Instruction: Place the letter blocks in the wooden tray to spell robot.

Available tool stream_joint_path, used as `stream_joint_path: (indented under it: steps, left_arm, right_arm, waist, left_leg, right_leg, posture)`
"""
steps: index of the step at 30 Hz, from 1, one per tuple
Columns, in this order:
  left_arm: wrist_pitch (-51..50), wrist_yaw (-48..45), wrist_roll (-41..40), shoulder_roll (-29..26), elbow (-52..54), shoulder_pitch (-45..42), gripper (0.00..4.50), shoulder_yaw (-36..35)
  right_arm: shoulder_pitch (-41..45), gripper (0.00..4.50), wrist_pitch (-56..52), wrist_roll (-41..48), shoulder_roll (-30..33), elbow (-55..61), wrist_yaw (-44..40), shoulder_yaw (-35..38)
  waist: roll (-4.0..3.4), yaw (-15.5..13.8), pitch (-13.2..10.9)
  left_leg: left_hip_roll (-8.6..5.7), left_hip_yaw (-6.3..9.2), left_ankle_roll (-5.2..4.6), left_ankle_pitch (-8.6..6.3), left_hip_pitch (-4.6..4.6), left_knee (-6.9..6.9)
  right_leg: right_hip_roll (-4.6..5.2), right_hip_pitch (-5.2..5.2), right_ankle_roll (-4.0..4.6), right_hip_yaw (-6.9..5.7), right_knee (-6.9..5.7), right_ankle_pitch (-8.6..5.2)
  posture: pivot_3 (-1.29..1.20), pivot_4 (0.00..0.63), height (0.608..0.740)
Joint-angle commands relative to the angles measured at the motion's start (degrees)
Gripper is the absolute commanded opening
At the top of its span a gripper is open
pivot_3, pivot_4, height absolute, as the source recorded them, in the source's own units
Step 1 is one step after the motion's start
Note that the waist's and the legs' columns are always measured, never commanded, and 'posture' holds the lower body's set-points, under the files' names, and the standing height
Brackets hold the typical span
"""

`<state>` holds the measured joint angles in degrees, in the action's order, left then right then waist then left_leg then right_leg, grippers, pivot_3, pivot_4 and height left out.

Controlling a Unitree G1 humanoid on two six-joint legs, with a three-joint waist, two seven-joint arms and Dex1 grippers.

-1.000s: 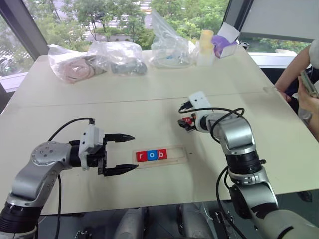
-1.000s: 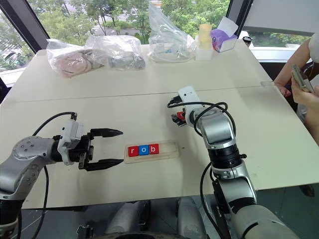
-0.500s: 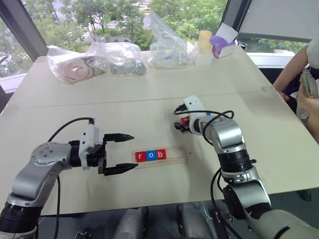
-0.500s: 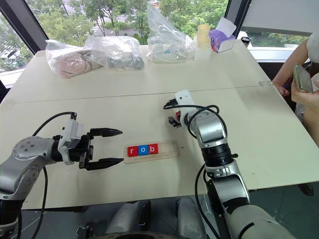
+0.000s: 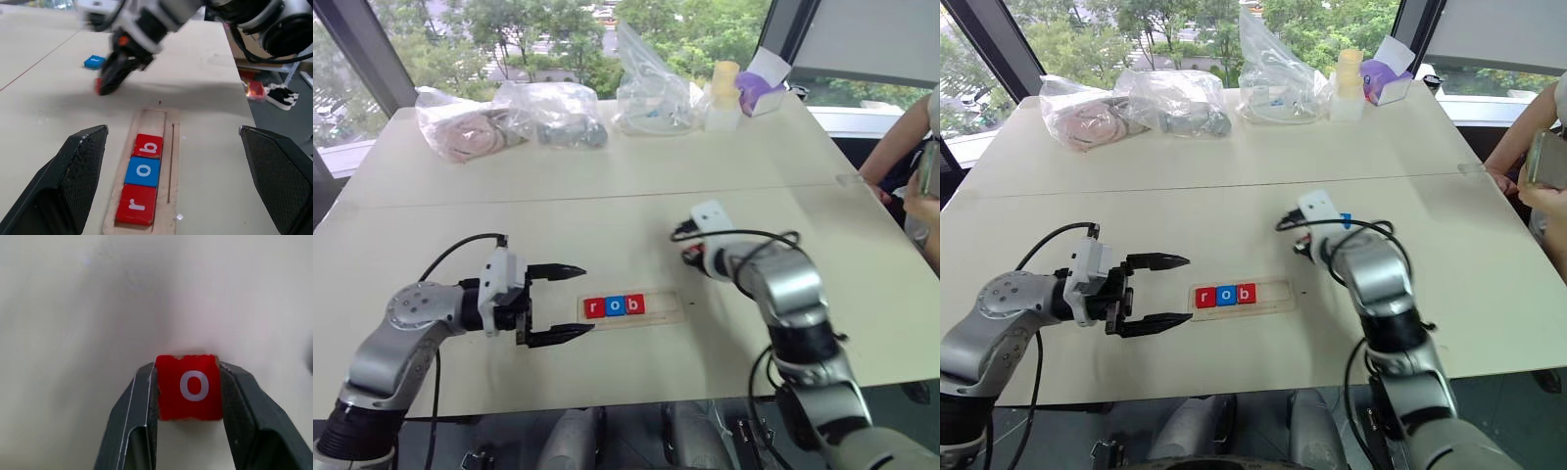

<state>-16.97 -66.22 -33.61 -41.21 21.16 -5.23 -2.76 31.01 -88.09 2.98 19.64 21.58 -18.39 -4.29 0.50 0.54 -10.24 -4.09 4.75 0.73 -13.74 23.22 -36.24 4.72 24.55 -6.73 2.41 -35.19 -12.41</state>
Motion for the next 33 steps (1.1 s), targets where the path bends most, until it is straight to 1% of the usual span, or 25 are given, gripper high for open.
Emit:
stream_joint_path:
  steps: [1, 3, 6, 10, 12, 13, 14, 15, 17, 19, 21, 24, 25, 26, 28, 31, 33]
  left_arm:
    - [0.9, 0.4, 0.1, 0.5, 2.0, -0.3, 4.50, 0.5]
    - [1.1, 0.2, 0.3, 0.7, 1.7, -0.5, 4.50, 0.9]
    - [1.5, -0.4, 0.5, 1.1, 0.3, -1.8, 4.50, 1.8]
    - [1.1, -0.9, 0.2, 1.4, -1.0, -3.6, 4.50, 2.0]
    - [1.2, -1.2, 0.4, 1.4, -1.4, -3.9, 4.50, 2.1]
    - [1.3, -1.3, 0.4, 1.4, -1.6, -4.0, 4.50, 2.0]
    - [1.3, -1.4, 0.4, 1.4, -1.8, -4.1, 4.50, 2.0]
    - [1.3, -1.5, 0.4, 1.4, -1.9, -4.3, 4.50, 1.9]
    - [1.1, -1.1, 0.4, 1.5, -1.9, -4.5, 4.50, 1.8]
    - [0.8, -0.9, 0.4, 1.6, -1.7, -4.7, 4.50, 1.8]
    - [0.7, -0.8, 0.3, 1.5, -1.6, -4.7, 4.50, 1.6]
    - [0.7, -0.6, 0.3, 1.4, -1.5, -4.7, 4.50, 1.4]
    - [0.6, -0.1, 0.4, 1.4, -1.1, -4.5, 4.50, 1.2]
    - [0.6, 0.1, 0.4, 1.3, -0.9, -4.4, 4.50, 1.0]
    - [0.1, 1.2, 0.3, 1.3, 0.0, -4.1, 4.50, 0.7]
    - [-0.6, 2.4, -0.2, 0.9, 1.4, -3.3, 4.50, 0.1]
    - [-1.1, 2.9, -0.5, 0.5, 2.3, -2.6, 4.50, -0.4]
  right_arm:
    - [-6.7, 1.15, -4.4, 3.5, -0.5, 9.2, 0.1, 5.2]
    - [-10.3, 1.15, -4.4, 5.8, -2.5, 12.0, 1.0, 8.4]
    - [-14.4, 1.15, -4.4, 7.6, -5.4, 14.8, 4.5, 11.8]
    - [-16.1, 1.15, -4.4, 11.9, -6.5, 16.2, 7.8, 13.7]
    - [-15.8, 2.22, -4.4, 14.4, -6.3, 16.3, 9.4, 13.9]
    - [-15.4, 2.59, -4.4, 15.7, -6.1, 16.1, 10.2, 13.9]
    - [-15.2, 2.81, -4.4, 16.8, -5.9, 15.9, 11.1, 14.0]
    - [-14.3, 3.57, -4.4, 18.3, -3.1, 15.8, 10.7, 12.8]
    - [-11.5, 4.43, -4.4, 21.7, 7.5, 16.3, 6.2, 7.8]
    - [-7.7, 4.43, -2.8, 24.1, 17.3, 16.5, -0.3, 3.8]
    - [-6.5, 4.43, 6.7, 24.4, 27.2, 15.0, -9.5, -0.4]
    - [-7.2, 4.43, 19.1, 23.8, 34.6, 11.8, -19.2, -3.1]
    - [-7.6, 4.43, 29.8, 20.7, 38.3, 7.3, -26.3, -5.2]
    - [-7.9, 4.43, 37.8, 18.2, 40.8, 3.9, -31.5, -6.8]
    - [-6.9, 4.43, 51.1, 14.9, 42.7, -3.7, -39.7, -9.2]
    - [-3.0, 4.43, 62.3, 11.4, 39.9, -15.1, -46.4, -12.3]
    - [-1.3, 4.43, 67.6, 9.4, 38.1, -21.0, -49.7, -13.6]
  waist:
    - [0.03, 0.2, 0.0]
    - [0.01, 0.3, 0.0]
    - [0.03, 0.3, 0.1]
    - [0.15, 0.2, 0.2]
    - [0.15, 0.3, 0.2]
    - [0.15, 0.3, 0.2]
    - [0.15, 0.3, 0.2]
    - [0.15, 0.3, 0.2]
    - [0.03, 0.2, 0.1]
    - [0.00, 0.1, 0.0]
    - [-0.01, 0.3, 0.0]
    - [0.10, 0.3, 0.1]
    - [0.10, 0.4, 0.1]
    - [0.08, 0.4, 0.1]
    - [0.10, 0.4, 0.0]
    - [0.15, 0.6, 0.0]
    - [0.14, 0.6, 0.0]
  left_leg:
    - [0.01, 0.00, 0.00, 0.00, -0.01, 0.01]
    - [0.03, -0.02, 0.00, 0.00, -0.04, 0.01]
    - [0.08, -0.03, 0.00, 0.00, -0.10, -0.01]
    - [0.07, -0.02, 0.00, 0.00, -0.14, -0.05]
    - [0.06, -0.04, 0.00, 0.00, -0.15, -0.05]
    - [0.06, -0.04, 0.00, 0.00, -0.15, -0.04]
    - [0.07, -0.03, 0.00, 0.00, -0.16, -0.03]
    - [0.07, -0.03, 0.00, 0.00, -0.17, -0.03]
    - [0.06, -0.05, 0.00, 0.00, -0.15, -0.05]
    - [0.00, -0.08, -0.02, 0.01, -0.08, -0.14]
    - [0.01, -0.07, -0.04, 0.00, 0.02, -0.22]
    - [0.08, -0.06, -0.09, -0.03, 0.01, -0.16]
    - [0.08, -0.06, -0.09, -0.03, 0.00, -0.09]
    - [0.08, -0.08, -0.09, -0.03, 0.00, -0.09]
    - [0.06, -0.16, -0.11, -0.04, 0.01, -0.12]
    - [0.06, -0.19, -0.11, -0.04, 0.01, -0.22]
    - [0.09, -0.18, -0.11, -0.04, -0.03, -0.23]
  right_leg:
    - [0.00, 0.00, 0.00, 0.00, 0.00, 0.00]
    - [-0.02, -0.01, 0.04, 0.00, -0.02, -0.03]
    - [-0.08, -0.06, 0.16, 0.00, -0.03, -0.10]
    - [-0.07, -0.15, 0.18, -0.02, -0.02, -0.11]
    - [-0.05, -0.16, 0.18, -0.01, 0.00, -0.11]
    - [-0.05, -0.15, 0.17, -0.01, -0.01, -0.11]
    - [-0.06, -0.15, 0.17, -0.01, -0.01, -0.11]
    - [-0.06, -0.15, 0.17, -0.01, -0.01, -0.11]
    - [-0.04, -0.15, 0.18, -0.01, -0.01, -0.12]
    - [0.04, -0.17, 0.19, 0.00, 0.09, -0.13]
    - [0.03, -0.13, 0.17, -0.03, 0.12, -0.15]
    - [-0.04, -0.15, 0.04, -0.09, 0.12, -0.22]
    - [-0.04, -0.14, 0.02, -0.09, 0.13, -0.22]
    - [-0.04, -0.12, 0.00, -0.09, 0.13, -0.22]
    - [0.00, -0.12, -0.09, -0.06, 0.13, -0.19]
    - [0.00, -0.15, -0.02, -0.03, 0.13, -0.21]
    - [-0.03, -0.15, 0.01, -0.01, 0.10, -0.19]
  posture:
    - [0.00, 0.150, 0.740]
    - [0.00, 0.150, 0.740]
    - [0.00, 0.150, 0.740]
    - [0.00, 0.150, 0.740]
    - [0.00, 0.150, 0.740]
    - [0.00, 0.150, 0.740]
    - [0.00, 0.150, 0.740]
    - [0.00, 0.150, 0.740]
    - [0.00, 0.150, 0.740]
    - [0.00, 0.150, 0.740]
    - [0.00, 0.150, 0.740]
    - [0.00, 0.150, 0.740]
    - [0.00, 0.150, 0.740]
    - [0.00, 0.150, 0.740]
    - [0.00, 0.150, 0.740]
    - [0.00, 0.150, 0.740]
    - [0.00, 0.150, 0.740]
